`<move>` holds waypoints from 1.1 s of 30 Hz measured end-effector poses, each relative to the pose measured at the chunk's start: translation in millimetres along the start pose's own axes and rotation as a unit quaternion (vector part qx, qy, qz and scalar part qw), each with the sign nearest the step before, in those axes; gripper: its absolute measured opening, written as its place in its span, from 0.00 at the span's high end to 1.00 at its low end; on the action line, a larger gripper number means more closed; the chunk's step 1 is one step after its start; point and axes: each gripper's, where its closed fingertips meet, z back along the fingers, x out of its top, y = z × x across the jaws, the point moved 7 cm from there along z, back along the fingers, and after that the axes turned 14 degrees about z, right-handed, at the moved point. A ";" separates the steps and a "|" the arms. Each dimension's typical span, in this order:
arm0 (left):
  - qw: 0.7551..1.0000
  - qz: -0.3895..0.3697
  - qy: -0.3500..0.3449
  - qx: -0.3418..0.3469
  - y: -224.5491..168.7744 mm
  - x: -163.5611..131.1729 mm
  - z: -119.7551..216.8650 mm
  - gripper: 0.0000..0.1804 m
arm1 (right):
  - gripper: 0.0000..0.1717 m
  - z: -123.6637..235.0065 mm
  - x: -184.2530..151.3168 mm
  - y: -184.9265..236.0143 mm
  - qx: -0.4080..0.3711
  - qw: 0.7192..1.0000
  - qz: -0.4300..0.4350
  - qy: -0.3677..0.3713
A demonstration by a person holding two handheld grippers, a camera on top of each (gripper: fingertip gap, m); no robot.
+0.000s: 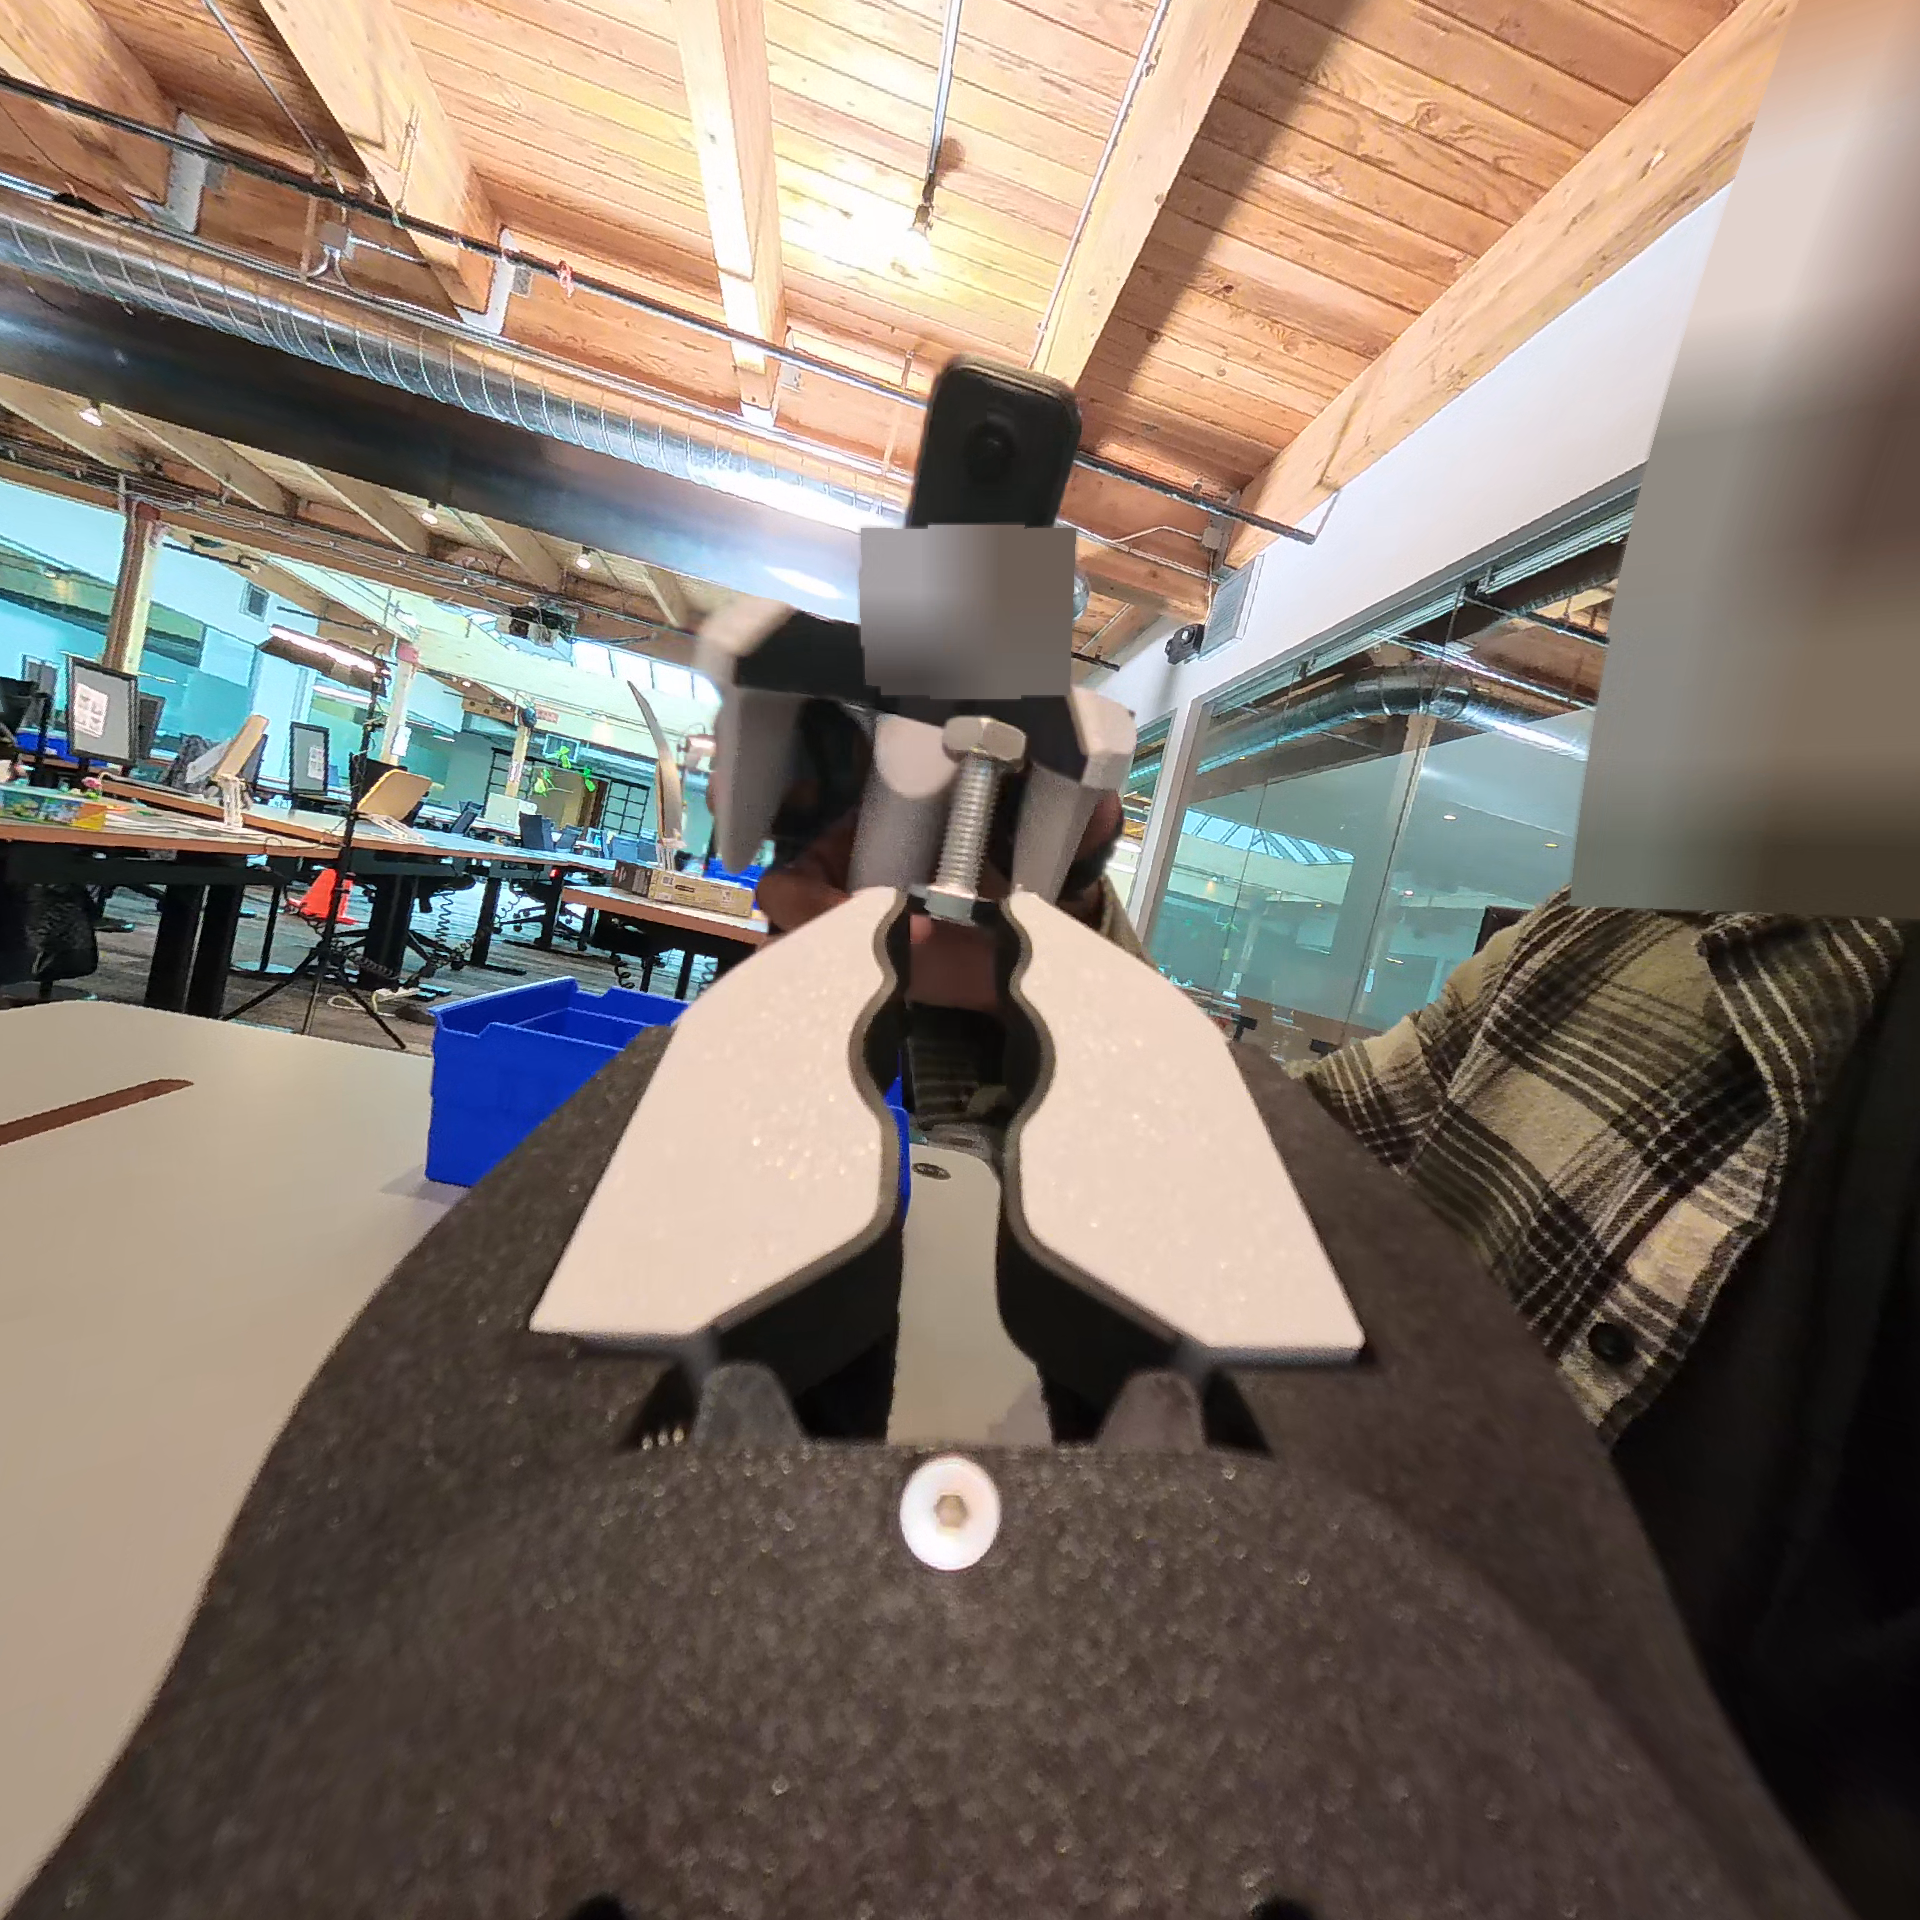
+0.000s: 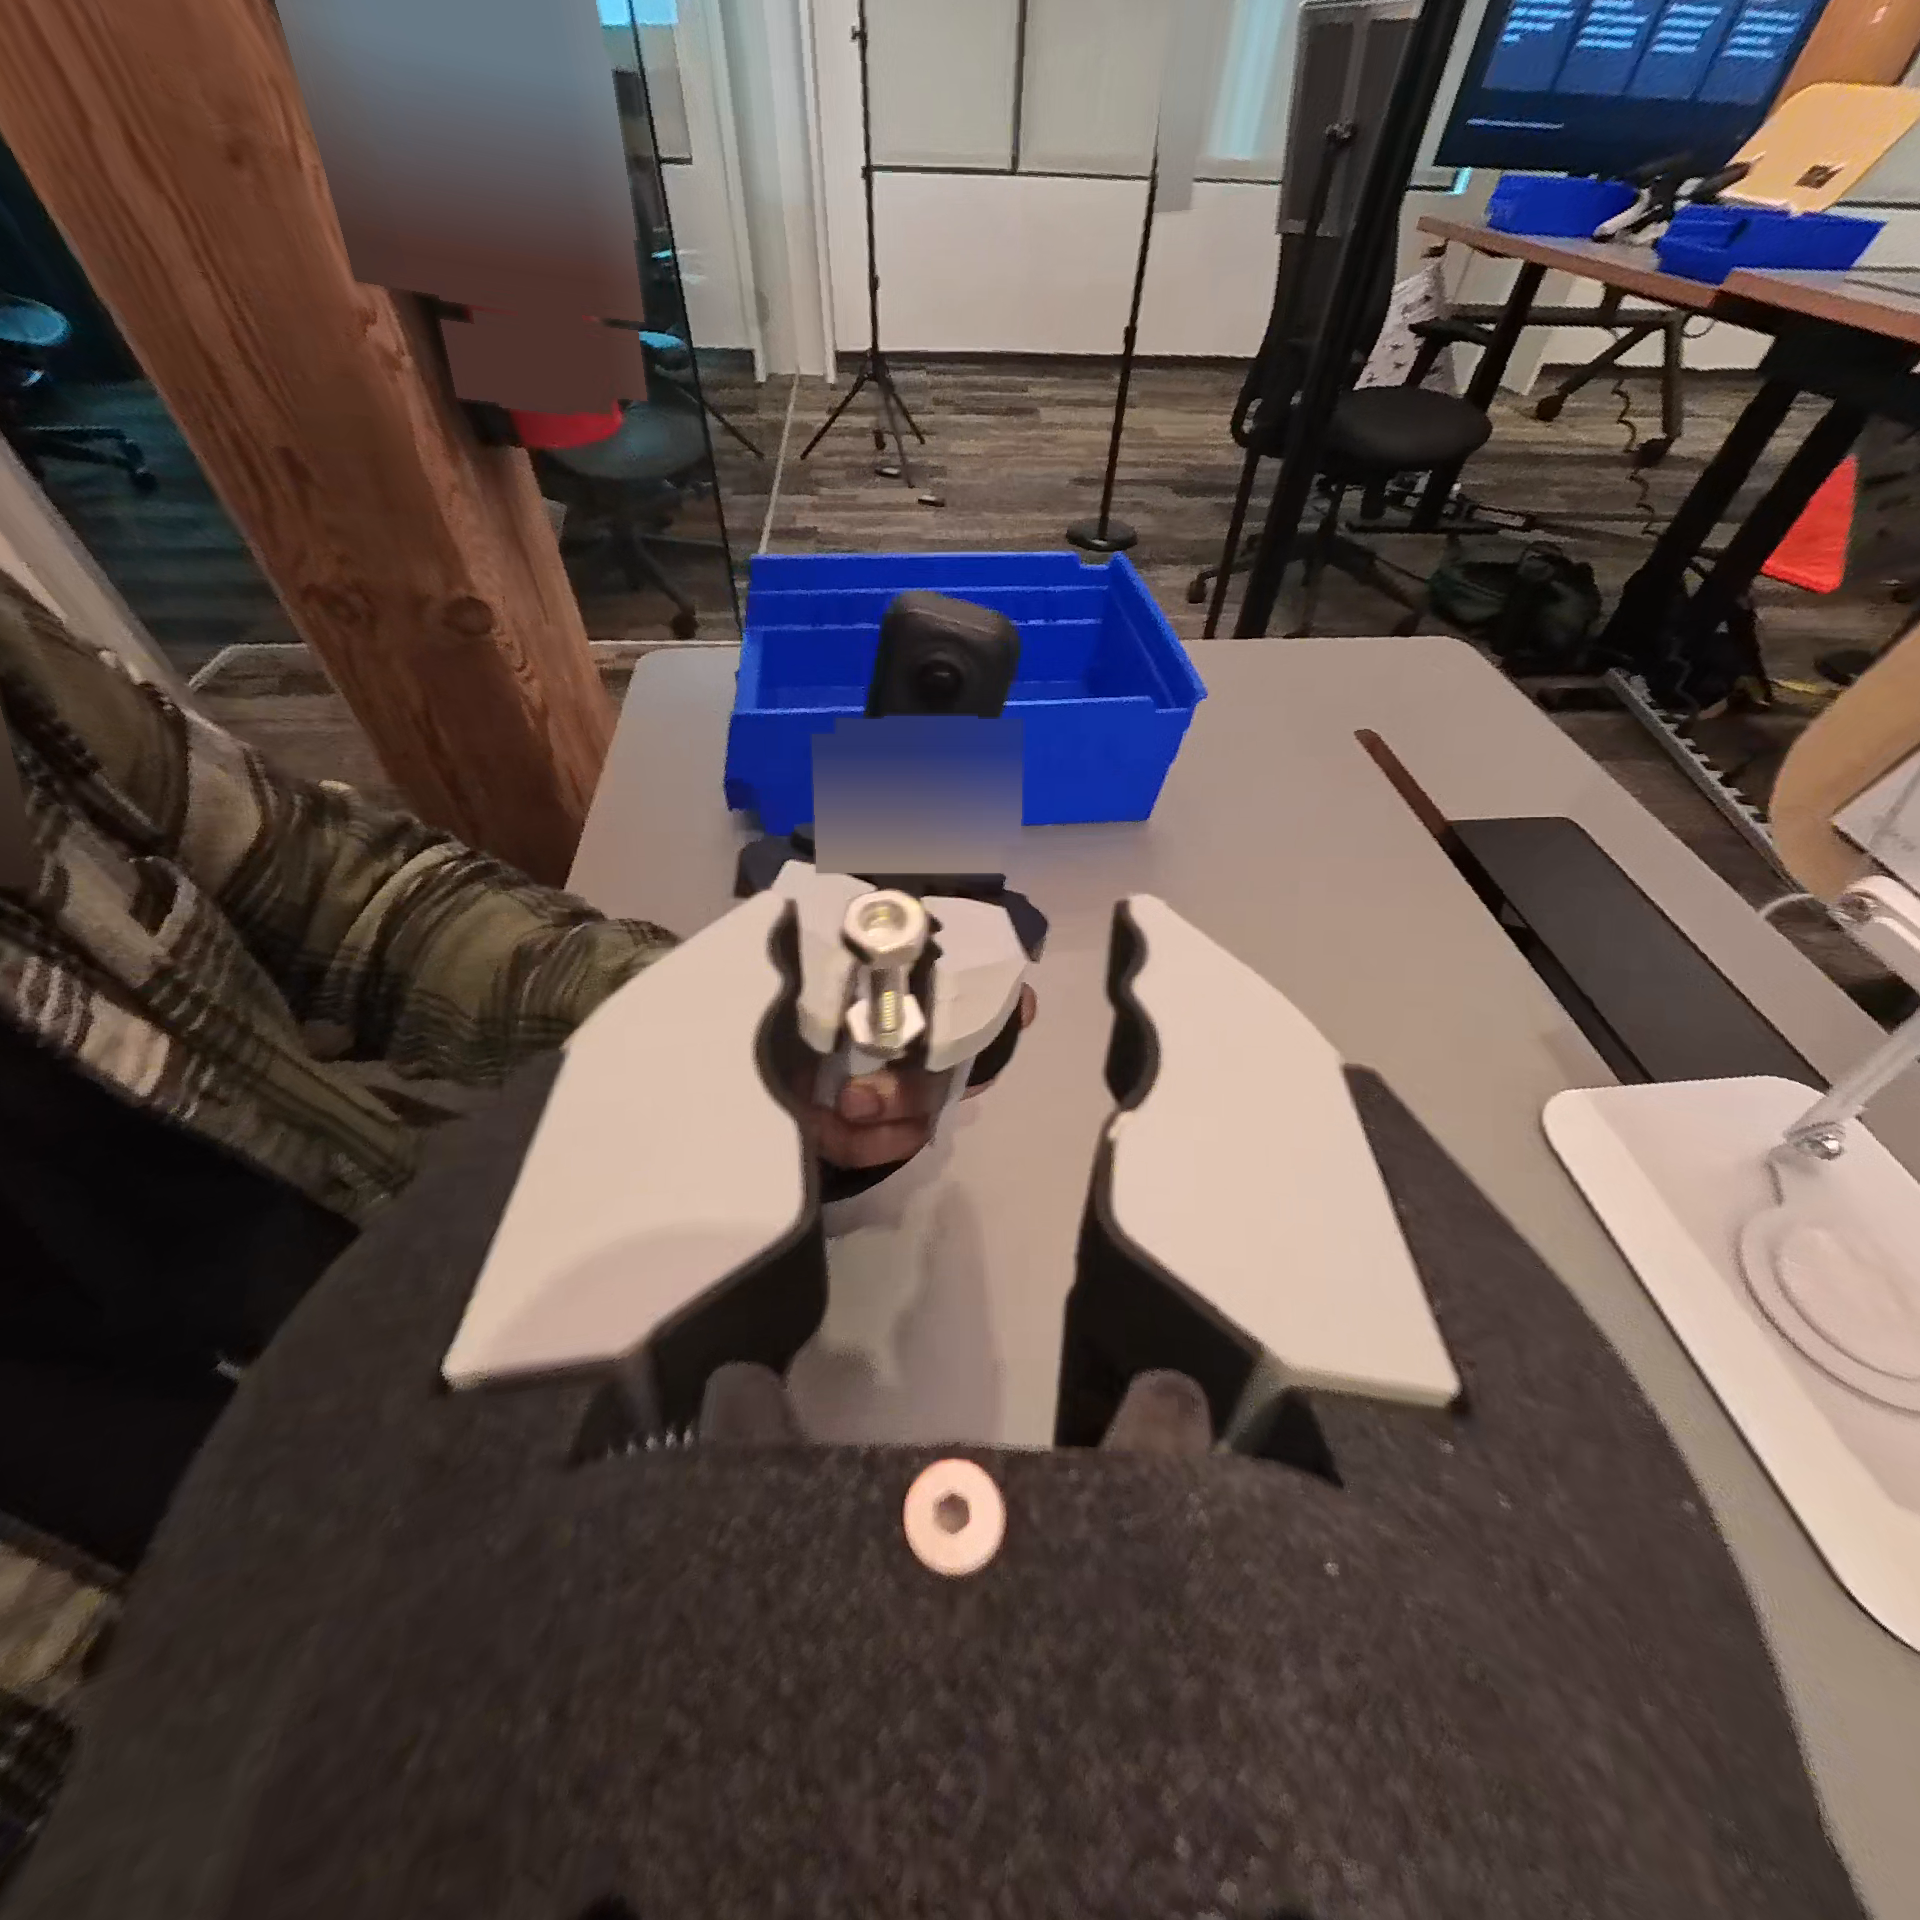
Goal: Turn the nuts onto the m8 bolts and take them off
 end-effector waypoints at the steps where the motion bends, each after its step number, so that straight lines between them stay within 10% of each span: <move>1: 1.000 0.000 -0.001 0.001 0.0 0.5 0.3 0.92 | 0.70 -0.1 1.1 3.4 0.005 1.000 0.003 0.000; 7: 1.000 -0.002 0.004 -0.002 -1.1 -0.5 -0.8 0.92 | 0.92 -0.9 6.7 13.4 0.019 0.999 0.035 0.022; 27: 0.989 0.037 0.096 -0.107 -14.3 -21.0 -19.6 0.92 | 0.92 10.5 5.5 20.2 0.323 0.938 0.117 -0.050; 30: 0.992 0.033 0.085 -0.088 -11.2 -19.5 -18.4 0.92 | 0.91 8.3 1.6 13.7 0.306 0.947 0.088 -0.050; 33: 0.996 0.025 0.063 -0.065 -7.7 -13.6 -13.7 0.92 | 0.69 5.5 -1.5 4.8 0.221 0.972 0.064 -0.038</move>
